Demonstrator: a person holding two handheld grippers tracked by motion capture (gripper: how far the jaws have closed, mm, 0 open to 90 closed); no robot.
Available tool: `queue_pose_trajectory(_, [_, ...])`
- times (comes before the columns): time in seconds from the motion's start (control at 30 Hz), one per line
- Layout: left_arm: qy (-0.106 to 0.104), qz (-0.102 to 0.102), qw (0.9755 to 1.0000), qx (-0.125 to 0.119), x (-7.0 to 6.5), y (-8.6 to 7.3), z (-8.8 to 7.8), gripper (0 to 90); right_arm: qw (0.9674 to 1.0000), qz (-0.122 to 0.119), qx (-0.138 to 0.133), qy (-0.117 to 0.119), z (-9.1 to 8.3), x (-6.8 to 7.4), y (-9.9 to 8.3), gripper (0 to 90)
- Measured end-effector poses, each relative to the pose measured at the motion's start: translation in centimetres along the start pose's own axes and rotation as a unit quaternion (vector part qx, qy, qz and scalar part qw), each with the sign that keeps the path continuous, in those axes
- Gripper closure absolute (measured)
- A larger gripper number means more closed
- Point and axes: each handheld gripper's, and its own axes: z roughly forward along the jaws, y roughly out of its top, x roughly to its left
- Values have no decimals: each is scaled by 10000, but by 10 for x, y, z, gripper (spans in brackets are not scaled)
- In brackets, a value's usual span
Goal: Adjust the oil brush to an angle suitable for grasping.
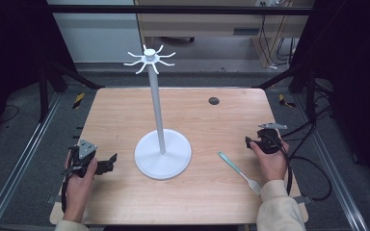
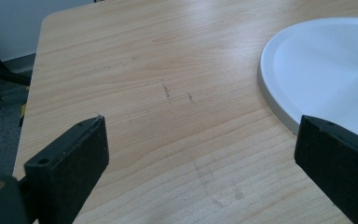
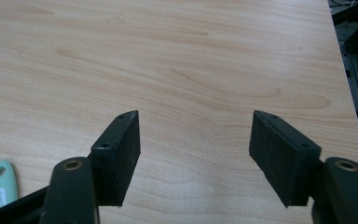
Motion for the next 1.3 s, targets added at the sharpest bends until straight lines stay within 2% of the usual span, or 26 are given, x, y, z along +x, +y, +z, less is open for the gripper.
queue_pose_trajectory(0.17, [1,-28,10000,-1,2,-1,0,25,9997,-230,110,12,4,6,0,496])
queue_pose_trajectory(0.23, [3,-33,10000,-1,2,-1,0,25,9995,-260,174,74,6,9,0,558])
queue_pose_trajectory(0.3, [-4,-26,10000,5,1,0,0,25,9993,-256,234,128,6,11,0,573])
queue_pose_trajectory(0.33, [-2,-35,10000,-9,0,0,1,25,9989,-361,264,172,6,15,0,614])
queue_pose_trajectory(0.37, [-2,-35,10000,-9,0,0,1,25,9989,-361,264,172,6,15,0,614])
queue_pose_trajectory(0.43, [-8,-9,10000,3,-1,1,1,25,9980,-512,254,265,4,20,0,693])
queue_pose_trajectory(0.47, [-8,-9,10000,3,-1,1,1,25,9980,-512,254,265,4,20,0,693])
queue_pose_trajectory(0.5, [5,-8,10000,2,-1,1,1,25,9971,-615,273,349,3,24,0,758])
queue_pose_trajectory(0.63, [-6,-26,10000,-26,-1,0,1,25,9938,-951,261,517,-1,34,1,856])
queue_pose_trajectory(0.7, [-7,-19,10000,-27,0,0,0,25,9924,-1028,269,626,-2,39,2,891])
queue_pose_trajectory(0.93, [36,-50,10000,-45,3,0,-1,25,9860,-1271,398,1007,2,52,2,900])
queue_pose_trajectory(1.07, [62,-81,9999,-49,5,0,-2,25,9825,-1324,485,1213,6,57,0,900])
queue_pose_trajectory(1.3, [57,-58,10000,-44,3,0,-1,25,9761,-1473,725,1427,13,68,-4,900])
